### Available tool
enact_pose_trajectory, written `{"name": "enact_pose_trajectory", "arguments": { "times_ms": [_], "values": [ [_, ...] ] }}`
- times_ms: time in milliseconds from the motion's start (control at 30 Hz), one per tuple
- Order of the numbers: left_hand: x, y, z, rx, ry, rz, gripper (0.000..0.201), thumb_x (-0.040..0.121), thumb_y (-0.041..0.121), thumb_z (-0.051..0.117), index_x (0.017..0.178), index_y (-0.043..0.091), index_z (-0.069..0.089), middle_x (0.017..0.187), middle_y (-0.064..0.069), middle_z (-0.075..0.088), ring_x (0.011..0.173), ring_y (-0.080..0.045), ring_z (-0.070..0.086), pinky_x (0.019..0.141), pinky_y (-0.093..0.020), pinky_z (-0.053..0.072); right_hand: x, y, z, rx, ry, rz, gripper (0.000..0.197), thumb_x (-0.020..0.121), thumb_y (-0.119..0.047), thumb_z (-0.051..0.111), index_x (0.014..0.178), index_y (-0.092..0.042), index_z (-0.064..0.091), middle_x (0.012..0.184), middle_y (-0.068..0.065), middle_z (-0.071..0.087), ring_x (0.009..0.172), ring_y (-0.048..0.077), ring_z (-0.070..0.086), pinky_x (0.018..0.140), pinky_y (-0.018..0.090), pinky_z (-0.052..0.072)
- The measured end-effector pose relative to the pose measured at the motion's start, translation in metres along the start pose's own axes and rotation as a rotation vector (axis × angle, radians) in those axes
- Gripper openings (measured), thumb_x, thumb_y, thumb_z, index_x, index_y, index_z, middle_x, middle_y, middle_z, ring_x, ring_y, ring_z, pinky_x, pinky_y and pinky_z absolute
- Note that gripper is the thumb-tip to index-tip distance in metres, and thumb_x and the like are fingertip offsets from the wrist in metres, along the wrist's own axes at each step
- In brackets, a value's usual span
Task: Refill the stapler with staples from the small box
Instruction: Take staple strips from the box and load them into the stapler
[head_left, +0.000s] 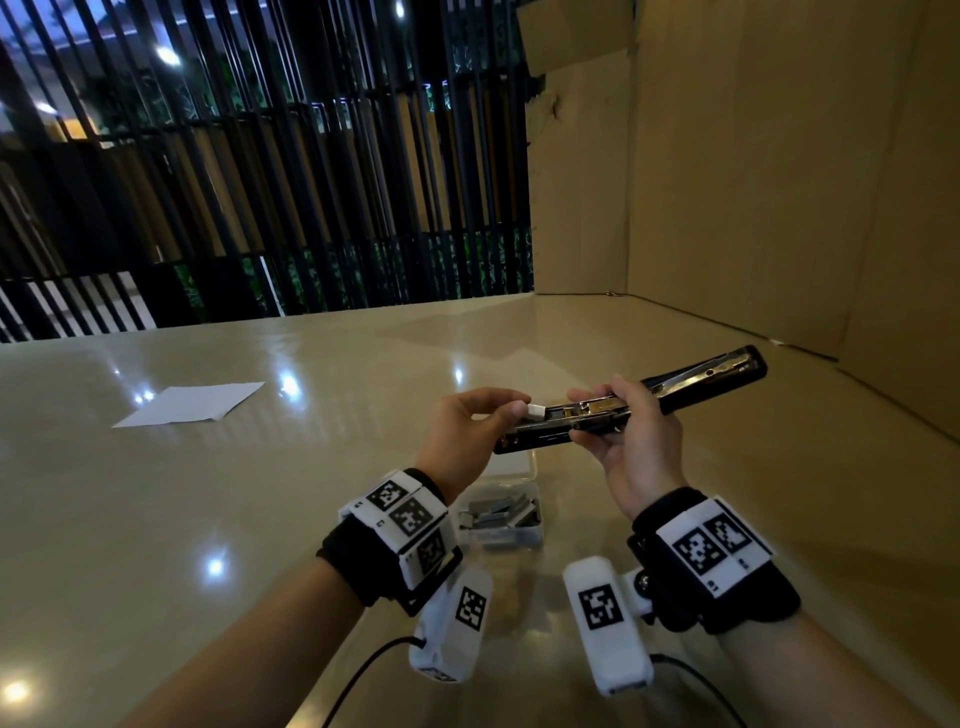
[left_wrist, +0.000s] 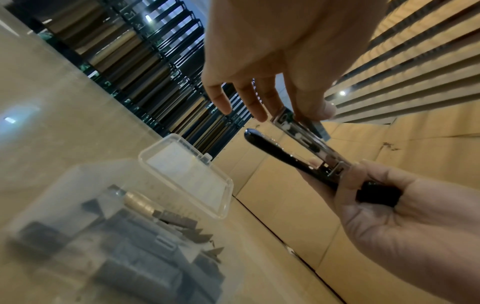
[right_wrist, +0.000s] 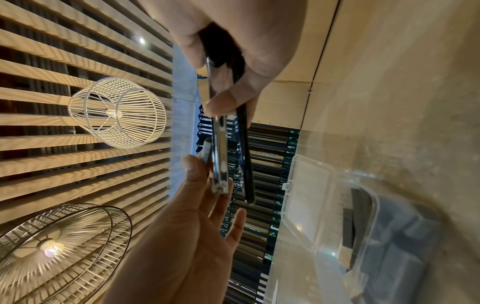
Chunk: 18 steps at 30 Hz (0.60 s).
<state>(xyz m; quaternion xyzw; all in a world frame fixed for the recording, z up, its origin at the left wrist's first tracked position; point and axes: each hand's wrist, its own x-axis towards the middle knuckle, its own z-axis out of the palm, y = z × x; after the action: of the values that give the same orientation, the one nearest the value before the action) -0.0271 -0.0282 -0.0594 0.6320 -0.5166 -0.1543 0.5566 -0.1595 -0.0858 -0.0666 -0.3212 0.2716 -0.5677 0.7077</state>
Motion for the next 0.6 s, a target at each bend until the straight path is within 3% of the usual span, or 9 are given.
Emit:
{"name": "enact_pose_trajectory", "arguments": {
  "times_ms": [267,300,367,400,467,533,600],
  "values": [
    [-0.0009,0.0012,0.0084,0.062,0.060,0.029,0.011,0.082,0.017,0.065,0.089,0.012,0.070,0.075,0.010,0.061,0.069,-0.003,0.056,0.057,-0.005,0.045,0.0012,-0.0006,-0.0002,0.014,0.008,0.016,0.018,0.091,-0.016,0.053,0.075,-0.006,0.055,0.084,0.018,0.067,0.073,0.024,0.065,0.044,0.023,0.052],
    [-0.0015,0.0018,0.0091,0.087,0.067,0.035,0.010,0.082,0.017,0.064,0.089,0.013,0.070,0.076,0.010,0.060,0.071,-0.006,0.057,0.061,-0.009,0.048,0.0012,-0.0004,-0.0005,0.016,0.008,0.018,0.018,0.091,-0.016,0.053,0.075,-0.006,0.055,0.084,0.018,0.067,0.074,0.024,0.065,0.044,0.023,0.052],
    [-0.0027,0.0021,0.0090,0.180,0.093,0.078,0.011,0.082,0.021,0.064,0.089,0.016,0.071,0.081,0.009,0.061,0.081,-0.012,0.058,0.076,-0.027,0.052,0.0013,-0.0003,-0.0006,0.019,0.006,0.019,0.018,0.091,-0.016,0.053,0.075,-0.007,0.055,0.083,0.018,0.067,0.073,0.024,0.065,0.044,0.023,0.052],
    [-0.0033,0.0013,0.0085,0.264,0.108,0.117,0.012,0.082,0.024,0.063,0.090,0.019,0.071,0.086,0.008,0.063,0.088,-0.014,0.058,0.084,-0.035,0.050,0.0015,-0.0003,-0.0005,0.021,0.006,0.020,0.018,0.091,-0.016,0.053,0.076,-0.006,0.055,0.083,0.018,0.067,0.073,0.023,0.066,0.044,0.023,0.052],
    [-0.0055,-0.0004,0.0073,0.466,0.134,0.207,0.016,0.084,0.030,0.059,0.093,0.022,0.070,0.094,0.006,0.066,0.097,-0.015,0.055,0.090,-0.035,0.039,0.0019,-0.0008,-0.0008,0.028,0.010,0.019,0.017,0.091,-0.016,0.053,0.076,-0.006,0.055,0.082,0.017,0.068,0.072,0.023,0.066,0.044,0.023,0.052],
    [-0.0071,0.0001,0.0046,0.599,0.166,0.295,0.019,0.085,0.033,0.056,0.094,0.023,0.070,0.097,0.006,0.068,0.098,-0.015,0.053,0.085,-0.029,0.026,0.0019,-0.0013,-0.0014,0.038,0.010,0.013,0.017,0.091,-0.015,0.053,0.076,-0.006,0.055,0.076,0.014,0.069,0.070,0.022,0.067,0.044,0.023,0.052],
    [-0.0079,0.0020,0.0015,0.678,0.174,0.390,0.026,0.083,0.040,0.052,0.088,0.022,0.071,0.090,0.005,0.070,0.093,-0.019,0.058,0.083,-0.030,0.023,0.0012,-0.0016,-0.0014,0.044,0.010,0.007,0.018,0.090,-0.014,0.053,0.074,-0.007,0.056,0.068,0.008,0.069,0.068,0.021,0.067,0.043,0.023,0.052]
  ]
}}
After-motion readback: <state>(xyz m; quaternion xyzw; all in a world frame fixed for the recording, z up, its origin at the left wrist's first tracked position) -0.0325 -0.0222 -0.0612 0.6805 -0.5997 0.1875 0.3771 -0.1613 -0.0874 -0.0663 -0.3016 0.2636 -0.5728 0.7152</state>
